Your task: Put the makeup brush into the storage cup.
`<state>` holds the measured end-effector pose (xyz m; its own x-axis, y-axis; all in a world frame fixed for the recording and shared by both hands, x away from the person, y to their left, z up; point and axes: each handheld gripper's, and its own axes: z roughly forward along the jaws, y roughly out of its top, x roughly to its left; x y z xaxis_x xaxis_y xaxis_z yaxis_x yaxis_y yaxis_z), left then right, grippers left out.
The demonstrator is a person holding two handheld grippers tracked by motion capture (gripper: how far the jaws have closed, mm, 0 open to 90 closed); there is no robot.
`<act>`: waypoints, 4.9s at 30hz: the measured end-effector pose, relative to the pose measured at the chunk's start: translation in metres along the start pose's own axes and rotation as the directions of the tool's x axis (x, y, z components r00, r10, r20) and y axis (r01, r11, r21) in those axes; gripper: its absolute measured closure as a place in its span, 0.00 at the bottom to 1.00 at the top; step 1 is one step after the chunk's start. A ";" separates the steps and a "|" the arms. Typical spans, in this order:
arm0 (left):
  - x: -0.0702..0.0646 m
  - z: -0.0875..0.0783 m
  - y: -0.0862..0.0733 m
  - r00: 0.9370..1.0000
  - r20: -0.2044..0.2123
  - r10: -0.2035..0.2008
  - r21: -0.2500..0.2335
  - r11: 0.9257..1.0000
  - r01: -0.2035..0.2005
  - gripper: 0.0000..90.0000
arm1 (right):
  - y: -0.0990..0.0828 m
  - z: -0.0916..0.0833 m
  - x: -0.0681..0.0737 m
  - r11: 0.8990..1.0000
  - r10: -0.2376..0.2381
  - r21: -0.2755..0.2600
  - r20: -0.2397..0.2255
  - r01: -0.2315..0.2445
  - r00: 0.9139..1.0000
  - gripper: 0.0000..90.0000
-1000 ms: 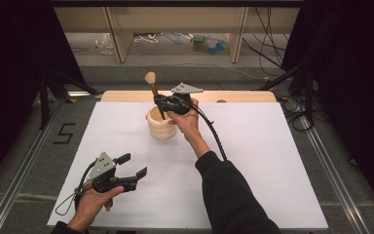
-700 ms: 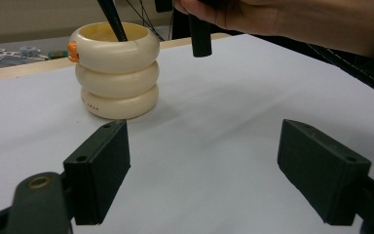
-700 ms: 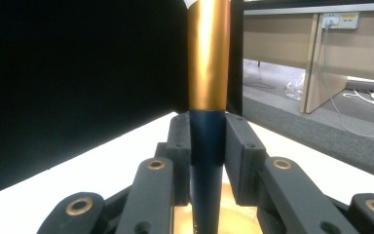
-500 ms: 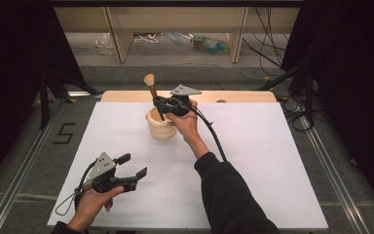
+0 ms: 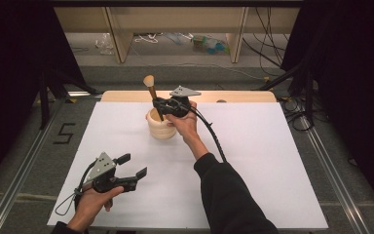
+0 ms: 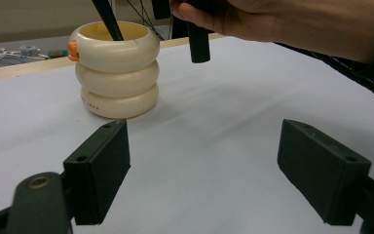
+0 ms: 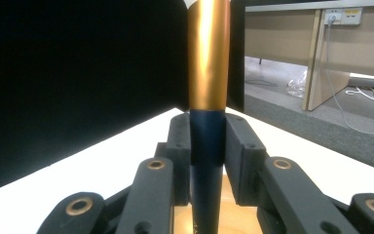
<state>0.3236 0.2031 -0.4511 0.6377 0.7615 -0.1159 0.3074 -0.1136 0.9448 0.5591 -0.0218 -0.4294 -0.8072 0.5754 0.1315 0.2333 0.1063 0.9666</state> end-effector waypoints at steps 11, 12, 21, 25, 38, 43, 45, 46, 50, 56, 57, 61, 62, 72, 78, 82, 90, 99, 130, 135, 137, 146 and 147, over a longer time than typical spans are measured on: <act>0.000 0.000 0.000 1.000 0.000 0.000 0.000 1.000 0.000 0.22 | -0.005 -0.001 -0.005 0.997 0.076 0.016 0.046 -0.076 0.996 0.55; 0.000 0.000 0.000 1.000 0.000 0.000 -0.001 1.000 0.000 0.22 | -0.004 -0.002 -0.005 0.996 0.091 0.013 0.052 -0.092 0.994 0.51; 0.000 0.000 0.000 1.000 -0.002 0.001 0.003 1.000 -0.001 0.22 | 0.009 -0.015 -0.007 0.992 0.128 -0.026 0.060 -0.126 0.990 0.39; 0.000 0.000 0.000 1.000 -0.002 0.002 0.002 1.000 -0.002 0.22 | 0.012 -0.022 -0.008 0.993 0.119 -0.019 0.065 -0.118 0.991 0.39; 0.000 0.000 -0.001 1.000 -0.007 -0.003 0.005 1.000 0.003 0.22 | 0.022 -0.051 -0.006 0.997 0.066 0.045 0.077 -0.069 0.995 0.37; 0.000 0.000 -0.001 1.000 -0.007 -0.002 0.006 1.000 0.002 0.22 | 0.027 -0.065 -0.003 0.996 0.037 0.075 0.069 -0.042 0.997 0.36; 0.000 0.001 -0.001 1.000 -0.008 -0.002 0.006 1.000 0.002 0.22 | 0.027 -0.071 -0.002 0.995 0.030 0.095 0.064 -0.036 0.997 0.36; 0.000 0.001 -0.001 1.000 -0.008 -0.001 0.007 1.000 0.001 0.22 | 0.027 -0.074 -0.001 0.994 0.036 0.099 0.063 -0.042 0.997 0.36; 0.002 0.001 0.000 1.000 -0.019 0.024 0.000 1.000 -0.024 0.22 | 0.027 -0.085 0.003 0.992 0.030 0.119 0.051 -0.035 0.998 0.36; 0.000 0.001 -0.001 1.000 -0.001 -0.005 0.012 1.000 0.005 0.22 | 0.025 -0.104 0.011 0.989 0.017 0.147 0.035 -0.022 0.999 0.36; -0.001 0.001 -0.002 1.000 0.009 -0.019 0.012 1.000 0.019 0.22 | 0.025 -0.108 0.012 0.989 0.016 0.145 0.032 -0.021 0.999 0.36; -0.001 0.002 -0.002 1.000 0.002 -0.006 0.009 1.000 0.006 0.22 | 0.020 -0.122 0.015 0.990 0.006 0.144 0.049 -0.013 0.999 0.36; 0.000 0.001 -0.002 1.000 0.006 -0.004 0.011 1.000 0.004 0.22 | 0.019 -0.126 0.016 0.989 0.012 0.148 0.040 -0.018 0.999 0.35; -0.004 0.005 -0.001 0.999 -0.001 -0.037 -0.026 0.999 0.037 0.22 | 0.002 -0.147 0.018 0.982 0.026 0.186 0.036 -0.033 0.999 0.27; -0.003 0.005 -0.001 0.999 0.002 -0.032 -0.022 0.999 0.032 0.22 | -0.001 -0.156 0.022 0.981 0.030 0.190 0.055 -0.040 0.998 0.17; -0.003 0.005 -0.001 0.999 0.000 -0.035 -0.023 0.999 0.035 0.22 | -0.004 -0.166 0.023 0.982 0.029 0.186 0.051 -0.038 0.998 0.17; 0.000 0.004 0.000 1.000 -0.004 0.002 0.017 1.000 -0.002 0.22 | -0.008 -0.178 0.025 0.984 0.029 0.174 0.056 -0.039 0.998 0.17; 0.000 0.003 0.000 1.000 -0.002 0.010 0.011 1.000 -0.010 0.21 | -0.014 -0.186 0.030 0.980 0.013 0.200 0.056 -0.024 0.998 0.17; -0.001 0.003 -0.001 1.000 -0.007 0.010 0.014 1.000 -0.010 0.21 | -0.033 -0.218 0.040 0.979 -0.006 0.203 0.071 -0.009 0.997 0.17; -0.001 0.004 -0.001 1.000 0.000 0.014 0.016 1.000 -0.014 0.21 | -0.038 -0.224 0.041 0.981 0.009 0.192 0.069 -0.022 0.998 0.18; -0.001 0.003 -0.001 1.000 -0.002 0.011 0.019 1.000 -0.011 0.21 | -0.042 -0.226 0.041 0.982 0.011 0.187 0.075 -0.024 0.997 0.17; -0.001 0.004 -0.001 1.000 -0.003 0.015 0.021 1.000 -0.015 0.21 | -0.054 -0.241 0.042 0.976 0.028 0.211 0.092 -0.047 0.995 0.18; -0.001 0.003 -0.001 1.000 -0.004 0.009 0.020 1.000 -0.009 0.21 | -0.055 -0.242 0.042 0.976 0.029 0.212 0.091 -0.048 0.995 0.18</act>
<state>0.3247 0.2001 -0.4530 0.6376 0.7631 -0.1059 0.3153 -0.1331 0.9396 0.3809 -0.1995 -0.4243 -0.7475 0.6495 0.1391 0.3816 0.2484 0.8903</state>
